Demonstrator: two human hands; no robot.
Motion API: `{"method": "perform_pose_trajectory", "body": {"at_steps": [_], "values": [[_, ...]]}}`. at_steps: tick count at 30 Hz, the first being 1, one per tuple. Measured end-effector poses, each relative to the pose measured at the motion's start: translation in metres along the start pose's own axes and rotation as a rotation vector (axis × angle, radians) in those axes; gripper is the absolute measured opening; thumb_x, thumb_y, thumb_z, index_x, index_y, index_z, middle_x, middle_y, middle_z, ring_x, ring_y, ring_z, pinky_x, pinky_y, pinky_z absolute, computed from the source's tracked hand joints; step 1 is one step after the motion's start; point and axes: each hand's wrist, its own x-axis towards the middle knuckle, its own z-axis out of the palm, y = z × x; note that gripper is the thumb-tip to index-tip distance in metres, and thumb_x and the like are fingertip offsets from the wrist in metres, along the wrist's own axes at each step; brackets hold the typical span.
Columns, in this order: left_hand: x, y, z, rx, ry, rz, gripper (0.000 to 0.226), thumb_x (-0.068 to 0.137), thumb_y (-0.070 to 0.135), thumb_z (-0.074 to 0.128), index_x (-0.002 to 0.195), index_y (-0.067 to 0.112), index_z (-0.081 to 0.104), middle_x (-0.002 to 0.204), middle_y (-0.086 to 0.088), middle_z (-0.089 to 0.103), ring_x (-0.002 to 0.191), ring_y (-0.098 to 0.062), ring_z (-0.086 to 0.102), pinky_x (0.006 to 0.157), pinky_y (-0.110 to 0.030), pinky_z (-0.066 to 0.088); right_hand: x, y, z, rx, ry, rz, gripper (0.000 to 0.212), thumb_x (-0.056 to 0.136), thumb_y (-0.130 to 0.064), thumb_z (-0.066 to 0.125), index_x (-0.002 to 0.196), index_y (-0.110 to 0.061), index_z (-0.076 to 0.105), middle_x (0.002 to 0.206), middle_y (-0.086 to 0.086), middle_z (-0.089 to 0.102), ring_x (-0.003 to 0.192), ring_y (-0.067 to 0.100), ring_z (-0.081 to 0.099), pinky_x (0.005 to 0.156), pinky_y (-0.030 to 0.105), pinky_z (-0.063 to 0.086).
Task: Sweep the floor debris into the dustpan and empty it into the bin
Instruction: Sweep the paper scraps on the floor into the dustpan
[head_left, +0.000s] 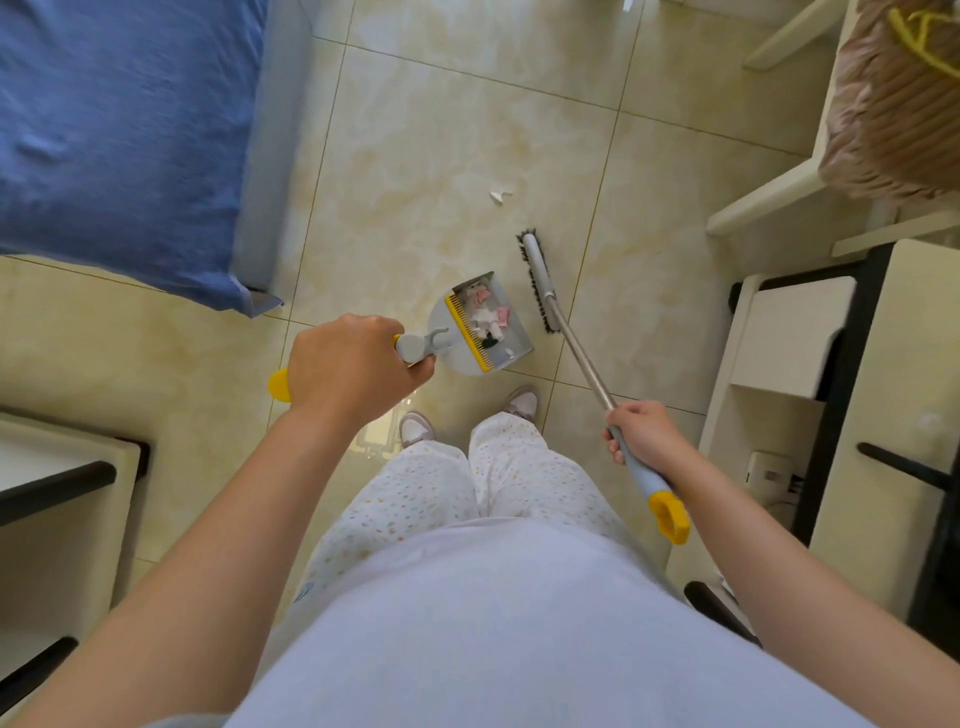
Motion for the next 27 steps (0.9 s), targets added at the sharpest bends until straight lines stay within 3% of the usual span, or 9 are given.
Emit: {"method": "perform_pose_trajectory", "body": {"at_steps": [7,14,18,23,27], "values": [[0.007,0.012,0.002,-0.002,0.028,-0.020,0.045,0.080,0.057,0.057,0.061,0.016,0.058,0.055,0.000,0.050,0.052,-0.026,0.050,0.045,-0.021,0.018,0.015,-0.013,0.031,-0.034,-0.031,0.039,0.018,0.087,-0.001,0.041,0.073,0.000,0.051,0.064,0.014,0.049,0.050,0.022,0.042,0.048,0.028,0.040],[0.007,0.005,-0.001,-0.014,0.019,-0.031,0.047,0.079,0.056,0.060,0.060,0.014,0.058,0.052,0.001,0.047,0.051,-0.026,0.050,0.045,-0.020,0.020,0.002,-0.031,0.018,0.260,-0.208,0.209,0.021,0.095,-0.005,0.041,0.076,-0.001,0.048,0.066,0.012,0.046,0.035,0.012,0.042,0.033,0.015,0.034],[0.010,0.001,-0.007,-0.033,0.039,-0.042,0.049,0.078,0.057,0.063,0.056,0.015,0.055,0.051,0.000,0.049,0.050,-0.028,0.051,0.045,-0.020,0.023,-0.002,-0.034,-0.001,0.130,-0.162,0.127,0.020,0.093,-0.004,0.045,0.075,0.002,0.052,0.071,0.015,0.049,0.048,0.018,0.041,0.036,0.018,0.037],[0.016,0.000,-0.018,-0.060,0.081,-0.100,0.052,0.077,0.059,0.063,0.049,0.022,0.040,0.051,0.001,0.046,0.051,-0.027,0.048,0.047,-0.021,0.026,-0.004,-0.058,-0.023,0.103,-0.115,0.085,0.016,0.094,-0.004,0.045,0.080,0.001,0.051,0.070,0.015,0.049,0.050,0.018,0.040,0.035,0.017,0.037],[0.032,-0.004,-0.028,-0.096,0.098,-0.171,0.045,0.078,0.059,0.062,0.059,0.019,0.060,0.052,0.004,0.045,0.053,-0.024,0.048,0.044,-0.020,0.022,0.001,-0.091,-0.037,0.096,-0.073,0.048,0.019,0.094,-0.004,0.046,0.077,0.002,0.052,0.071,0.015,0.049,0.051,0.018,0.041,0.034,0.016,0.038]]}}
